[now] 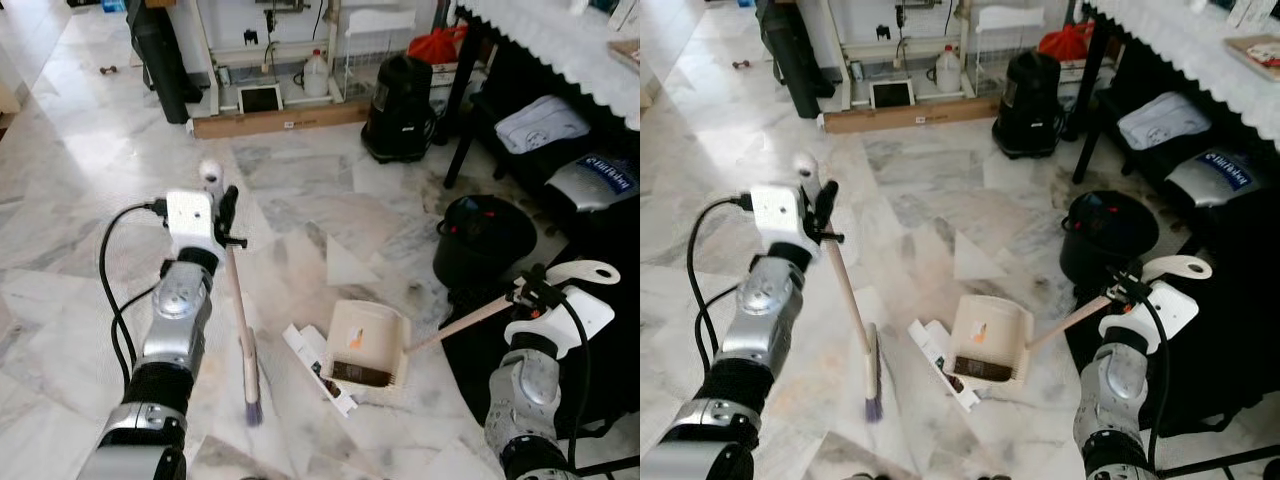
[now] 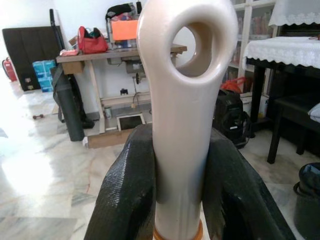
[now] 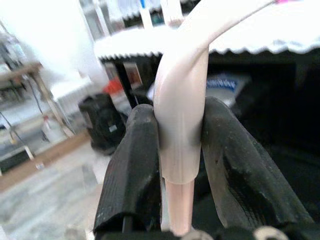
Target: Sweep floor
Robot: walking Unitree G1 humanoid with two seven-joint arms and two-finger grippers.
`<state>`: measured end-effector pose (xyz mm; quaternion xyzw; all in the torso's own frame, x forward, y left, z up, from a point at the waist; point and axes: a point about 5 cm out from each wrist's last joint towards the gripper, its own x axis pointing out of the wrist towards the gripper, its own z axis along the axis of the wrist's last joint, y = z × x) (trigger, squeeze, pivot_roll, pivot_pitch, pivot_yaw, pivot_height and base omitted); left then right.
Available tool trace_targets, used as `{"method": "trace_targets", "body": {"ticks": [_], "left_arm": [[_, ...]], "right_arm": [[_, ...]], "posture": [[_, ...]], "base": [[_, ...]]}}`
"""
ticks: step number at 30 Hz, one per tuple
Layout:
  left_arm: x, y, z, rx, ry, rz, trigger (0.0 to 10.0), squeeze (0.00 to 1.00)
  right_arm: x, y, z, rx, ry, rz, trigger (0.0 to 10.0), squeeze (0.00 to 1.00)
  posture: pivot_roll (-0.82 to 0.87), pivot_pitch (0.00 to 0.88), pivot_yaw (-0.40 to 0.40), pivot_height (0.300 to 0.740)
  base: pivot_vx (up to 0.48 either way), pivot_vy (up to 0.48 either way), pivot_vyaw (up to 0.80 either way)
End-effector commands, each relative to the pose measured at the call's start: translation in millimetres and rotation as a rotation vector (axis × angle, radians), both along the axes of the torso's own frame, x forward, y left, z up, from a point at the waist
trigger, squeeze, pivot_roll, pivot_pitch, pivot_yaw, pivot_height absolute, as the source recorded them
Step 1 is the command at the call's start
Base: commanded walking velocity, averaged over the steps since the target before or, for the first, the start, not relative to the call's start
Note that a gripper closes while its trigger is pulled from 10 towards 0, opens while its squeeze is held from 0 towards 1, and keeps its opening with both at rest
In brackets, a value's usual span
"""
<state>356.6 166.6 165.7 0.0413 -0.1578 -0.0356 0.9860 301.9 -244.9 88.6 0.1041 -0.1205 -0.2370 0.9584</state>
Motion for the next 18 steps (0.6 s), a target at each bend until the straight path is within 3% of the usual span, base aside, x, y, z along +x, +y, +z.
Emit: {"method": "trace_targets", "body": {"ticks": [1,8,18], "left_arm": [[-1.0,-1.6,2.6,0.019,-0.036,-0.003,10.0,0.0],[-3.7,-10.4,-9.0,0.04,-0.023,-0.037,10.0,0.0],[-10.4,13.4,-27.8,0.093,0.031,0.013,10.0,0.0]], "right_arm": [[1.9,-1.1,11.5,-0.026,-0.051,0.007,10.0,0.0],[3.6,11.3,17.3,-0.087,-0.064,0.068,10.0,0.0],[3.1,34.9,17.4,-0.145,-0.059,0.145,10.0,0.0]], "posture": [[0.04,0.0,-0.025,0.74],[0.04,0.0,-0.009,0.74],[0.01,0.0,0.004,0.74]], "base": [[0.0,0.0,0.0],[0.0,0.0,0.0],[0.0,0.0,0.0]]}}
